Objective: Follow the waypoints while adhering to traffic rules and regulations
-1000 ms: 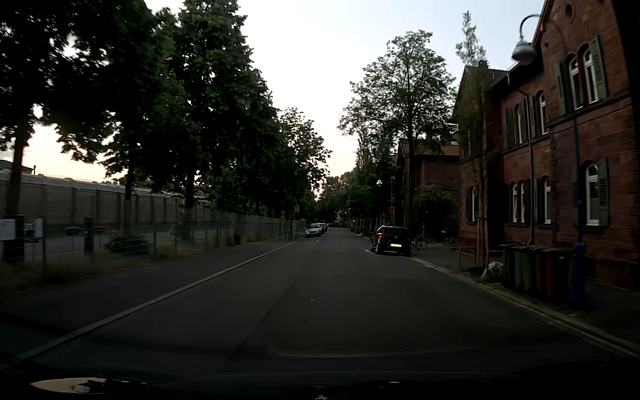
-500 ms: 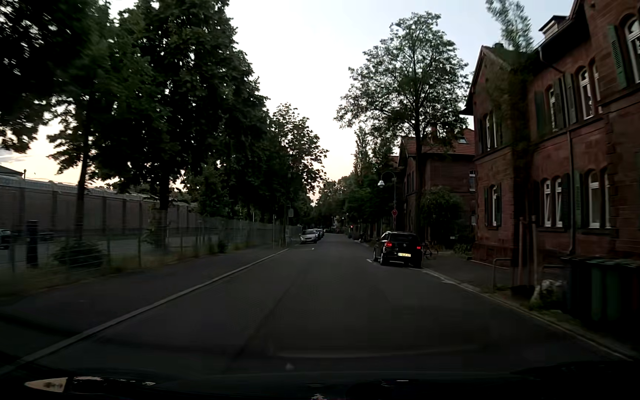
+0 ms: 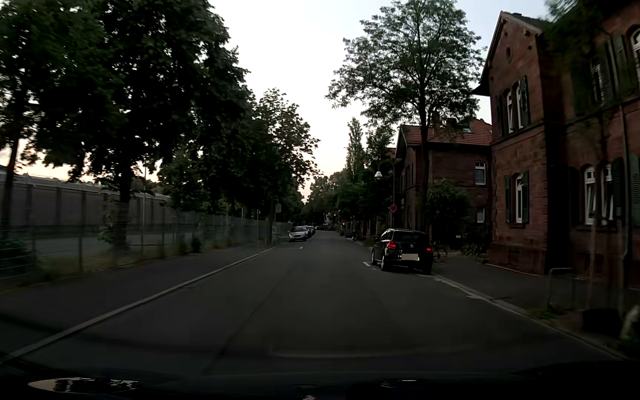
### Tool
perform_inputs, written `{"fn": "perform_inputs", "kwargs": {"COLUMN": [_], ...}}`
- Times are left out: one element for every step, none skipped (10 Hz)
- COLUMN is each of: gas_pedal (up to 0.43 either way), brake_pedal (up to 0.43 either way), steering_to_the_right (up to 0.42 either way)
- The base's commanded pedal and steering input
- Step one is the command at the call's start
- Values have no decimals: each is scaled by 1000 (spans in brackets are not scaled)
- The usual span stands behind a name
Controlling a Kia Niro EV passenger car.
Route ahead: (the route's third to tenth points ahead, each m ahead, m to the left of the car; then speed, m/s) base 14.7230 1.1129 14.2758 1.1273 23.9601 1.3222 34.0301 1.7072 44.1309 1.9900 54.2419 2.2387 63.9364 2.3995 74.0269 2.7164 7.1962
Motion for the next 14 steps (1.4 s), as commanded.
{"fn": "perform_inputs", "kwargs": {"gas_pedal": [0,0,0,0,0,0,0,0,0,0,0,0,0,0], "brake_pedal": [171,195,207,207,207,207,207,207,207,207,207,213,213,220], "steering_to_the_right": [17,17,16,14,5,-2,-3,-2,-3,-5,-9,-11,-15,-19]}}
